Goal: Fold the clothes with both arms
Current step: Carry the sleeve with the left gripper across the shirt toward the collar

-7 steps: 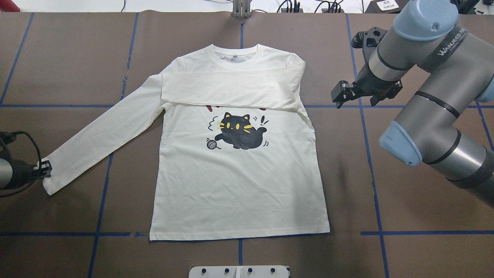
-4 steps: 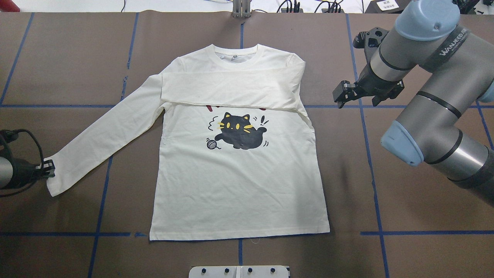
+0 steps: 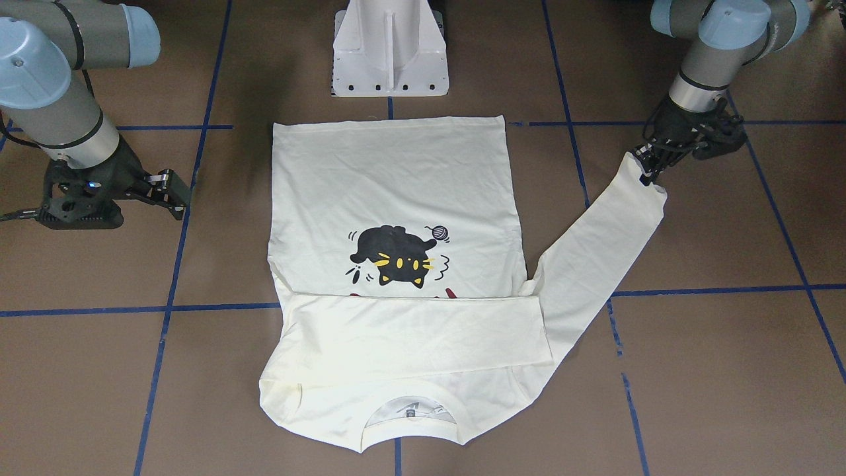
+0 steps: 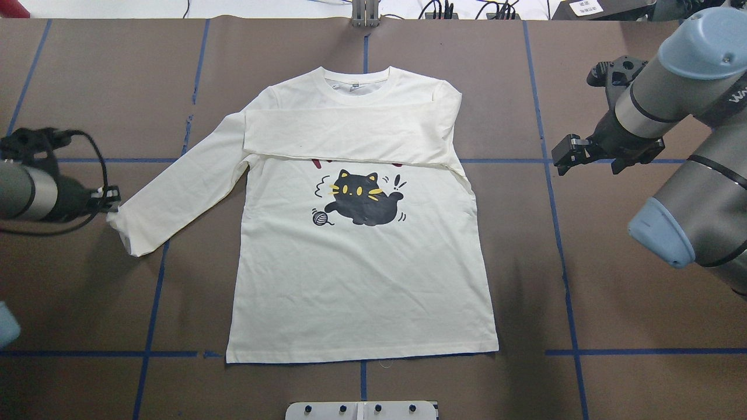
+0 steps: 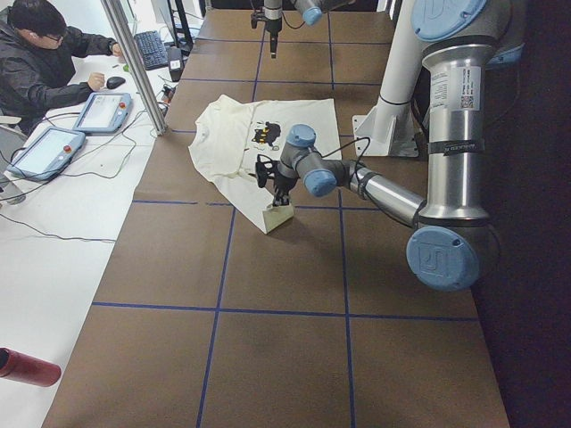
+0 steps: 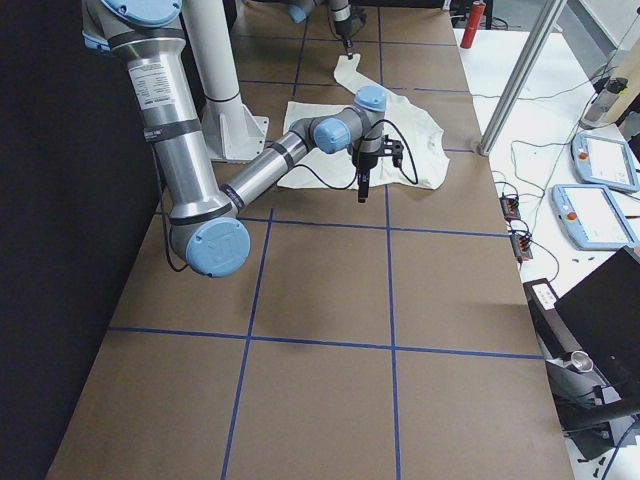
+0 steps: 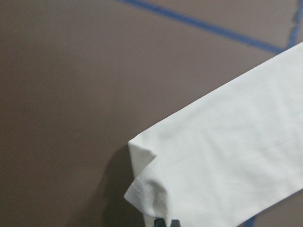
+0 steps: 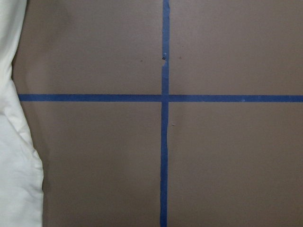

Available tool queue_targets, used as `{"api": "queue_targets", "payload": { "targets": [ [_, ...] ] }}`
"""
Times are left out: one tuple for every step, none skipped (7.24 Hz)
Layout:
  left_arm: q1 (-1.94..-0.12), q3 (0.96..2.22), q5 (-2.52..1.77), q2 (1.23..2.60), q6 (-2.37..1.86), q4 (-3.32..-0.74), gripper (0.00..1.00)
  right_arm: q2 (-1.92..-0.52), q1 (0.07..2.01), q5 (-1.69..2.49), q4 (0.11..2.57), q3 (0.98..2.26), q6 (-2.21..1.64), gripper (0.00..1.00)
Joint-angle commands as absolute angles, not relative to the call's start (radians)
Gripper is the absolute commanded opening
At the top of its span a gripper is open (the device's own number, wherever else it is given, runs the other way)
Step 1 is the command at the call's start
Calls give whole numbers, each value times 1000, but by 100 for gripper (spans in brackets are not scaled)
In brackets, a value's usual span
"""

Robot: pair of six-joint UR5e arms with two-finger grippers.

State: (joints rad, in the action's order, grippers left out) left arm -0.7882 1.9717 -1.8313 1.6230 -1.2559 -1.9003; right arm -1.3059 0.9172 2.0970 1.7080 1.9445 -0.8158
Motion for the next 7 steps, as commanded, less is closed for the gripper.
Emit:
{"api": "queue_targets", "payload": {
  "targets": [
    [-876, 1881, -1844, 2000, -1163, -1593, 0, -1400, 931, 2100, 1595, 1956, -816, 100],
    [-882, 1805, -1891, 2088, -1163, -1603, 0, -1420, 936, 2105, 1562, 1954, -819, 100],
    [-896, 1740, -1894, 2208, -1163, -1606, 0, -1431, 937, 2105, 1560, 1957, -822, 100],
    [-896, 1670, -1899, 2344, -1163, -1611, 0, -1434, 936, 2103, 1560, 1956, -824, 100],
    [-896, 1602, -1949, 2459, -1172, -1623, 0, -1436, 936, 2103, 1560, 1954, -824, 100],
    [-890, 1486, -1971, 2549, -1231, -1722, 0, -1437, 936, 2103, 1560, 1953, -824, 100],
    [-871, 1339, -1971, 2618, -1305, -1844, 0, -1437, 937, 2103, 1560, 1953, -824, 100]
  ]
}}
